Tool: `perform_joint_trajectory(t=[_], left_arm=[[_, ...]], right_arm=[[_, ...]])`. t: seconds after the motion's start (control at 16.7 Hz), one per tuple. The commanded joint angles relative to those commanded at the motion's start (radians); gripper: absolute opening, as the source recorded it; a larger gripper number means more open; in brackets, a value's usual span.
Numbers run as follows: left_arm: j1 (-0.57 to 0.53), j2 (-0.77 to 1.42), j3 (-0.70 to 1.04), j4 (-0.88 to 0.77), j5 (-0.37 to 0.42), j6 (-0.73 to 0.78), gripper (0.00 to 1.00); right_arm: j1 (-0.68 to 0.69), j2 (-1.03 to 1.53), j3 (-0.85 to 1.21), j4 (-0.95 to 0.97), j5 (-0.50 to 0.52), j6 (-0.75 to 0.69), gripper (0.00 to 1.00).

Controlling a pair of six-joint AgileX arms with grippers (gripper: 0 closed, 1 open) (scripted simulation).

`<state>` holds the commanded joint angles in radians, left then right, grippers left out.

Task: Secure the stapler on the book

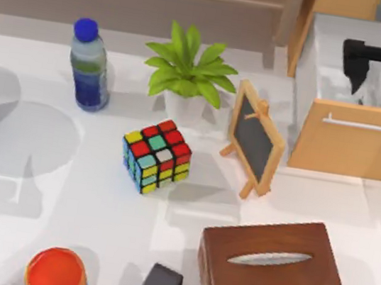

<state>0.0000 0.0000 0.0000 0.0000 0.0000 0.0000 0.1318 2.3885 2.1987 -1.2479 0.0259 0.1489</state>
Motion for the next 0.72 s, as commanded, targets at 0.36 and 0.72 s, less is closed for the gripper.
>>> perform_joint_trajectory(t=[0.36, 0.72], left_arm=[[0.000, 0.000, 0.000, 0.000, 0.000, 0.000, 1.00], [0.000, 0.000, 0.000, 0.000, 0.000, 0.000, 1.00]], right_arm=[[0.002, 0.040, 0.037, -0.030, -0.008, 0.003, 1.00], [-0.002, 0.022, -0.006, -0.005, -0.008, 0.000, 1.00]])
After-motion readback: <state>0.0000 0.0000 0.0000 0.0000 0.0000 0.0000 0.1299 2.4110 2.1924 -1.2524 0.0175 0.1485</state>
